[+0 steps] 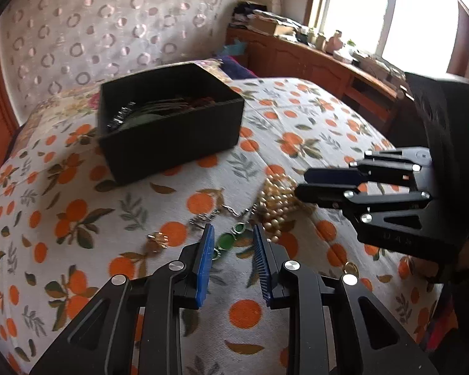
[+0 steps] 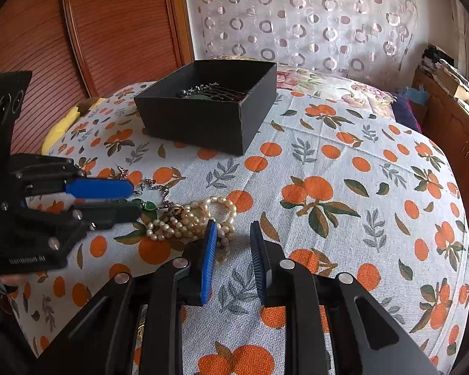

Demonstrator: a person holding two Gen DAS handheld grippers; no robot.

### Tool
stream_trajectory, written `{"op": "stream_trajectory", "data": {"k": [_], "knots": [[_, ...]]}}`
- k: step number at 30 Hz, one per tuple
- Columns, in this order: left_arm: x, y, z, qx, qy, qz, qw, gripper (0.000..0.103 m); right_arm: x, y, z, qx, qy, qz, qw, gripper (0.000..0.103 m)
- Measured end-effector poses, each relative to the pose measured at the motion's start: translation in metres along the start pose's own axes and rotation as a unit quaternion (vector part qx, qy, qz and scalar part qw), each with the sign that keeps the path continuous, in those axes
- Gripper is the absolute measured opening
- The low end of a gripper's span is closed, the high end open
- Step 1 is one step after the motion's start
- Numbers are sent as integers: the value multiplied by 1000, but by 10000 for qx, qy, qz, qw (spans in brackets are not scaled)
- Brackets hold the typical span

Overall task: Organize jewelry
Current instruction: 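Move the right tool to the pearl strand while the left tool grasps the green pendant chain, then grasp and lift the long pearl strand with the right tool while the left tool carries the green pendant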

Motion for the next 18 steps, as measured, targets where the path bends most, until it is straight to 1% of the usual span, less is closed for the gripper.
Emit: {"op": "stream_trajectory", "data": {"k": [2,7,8,9,10,11,13,14,18], "knots": [[0,-2,6,75,45,36,10000,24,0,0,0,-2,-11,-16,10000,24],[0,0,9,91,107,190,9997,24,0,0,0,-1,0,-5,10000,24],[0,0,8,95,144,254,9995,23,0,0,0,-1,0,-3,10000,24],[0,-1,8,100,181,313,9993,19,0,0,0,-1,4,1,10000,24],[0,-1,9,99,294,404,9987,12,0,0,0,-2,1,-2,10000,24],[1,-2,8,99,322,451,9984,11,0,0,0,-3,-4,-7,10000,24],[3,-3,5,101,243,364,9990,11,0,0,0,-1,-4,-7,10000,24],[6,-3,3,79,267,329,9991,10,0,0,0,-2,-2,-5,10000,24],[15,1,-17,-221,285,83,9993,10,0,0,0,2,16,13,10000,24]]}}
Point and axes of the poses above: each gripper's, at about its wrist camera, not at the fingertips, and z roughly the way its jaws point, x to its left, y to its top, the point moved 7 cm from there along z, roughly the way its jaws point, and after that the axes turned 7 degrees about -x, right-handed, at the moved point
